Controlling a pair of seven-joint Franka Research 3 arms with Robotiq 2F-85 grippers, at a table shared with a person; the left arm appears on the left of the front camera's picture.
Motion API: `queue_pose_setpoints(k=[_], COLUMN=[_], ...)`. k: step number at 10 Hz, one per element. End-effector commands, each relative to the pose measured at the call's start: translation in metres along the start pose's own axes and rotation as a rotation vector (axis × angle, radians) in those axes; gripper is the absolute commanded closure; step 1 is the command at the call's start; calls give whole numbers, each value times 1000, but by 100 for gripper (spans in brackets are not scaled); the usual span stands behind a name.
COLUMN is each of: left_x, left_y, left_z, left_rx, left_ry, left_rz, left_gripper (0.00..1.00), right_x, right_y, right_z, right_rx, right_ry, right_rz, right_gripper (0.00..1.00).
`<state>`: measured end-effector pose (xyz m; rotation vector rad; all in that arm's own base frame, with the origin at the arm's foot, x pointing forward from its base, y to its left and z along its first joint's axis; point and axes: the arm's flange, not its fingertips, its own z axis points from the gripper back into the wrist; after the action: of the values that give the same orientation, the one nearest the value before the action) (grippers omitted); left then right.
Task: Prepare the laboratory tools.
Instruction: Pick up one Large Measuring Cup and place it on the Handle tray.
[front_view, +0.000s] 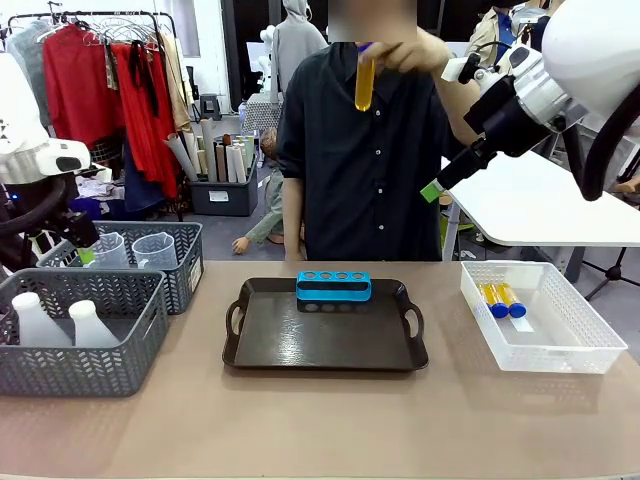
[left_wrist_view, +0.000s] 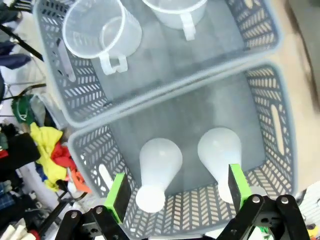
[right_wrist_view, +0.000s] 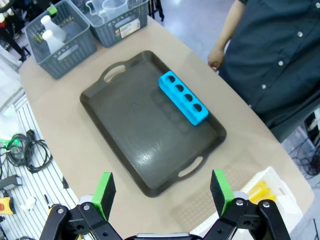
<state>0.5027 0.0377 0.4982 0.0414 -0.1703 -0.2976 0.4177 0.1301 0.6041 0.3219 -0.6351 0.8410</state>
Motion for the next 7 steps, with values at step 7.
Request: queue_pose_setpoints(k=[7], left_x=[82], left_y=[79], left_z=[-86], left_rx=[15], left_ry=[-97], left_rz=[205], left_gripper=[0], right_x=[-1], right_y=[0], right_z=[0], right_rx=[8], right_ry=[-6], right_rz=[-1], right_gripper=[0])
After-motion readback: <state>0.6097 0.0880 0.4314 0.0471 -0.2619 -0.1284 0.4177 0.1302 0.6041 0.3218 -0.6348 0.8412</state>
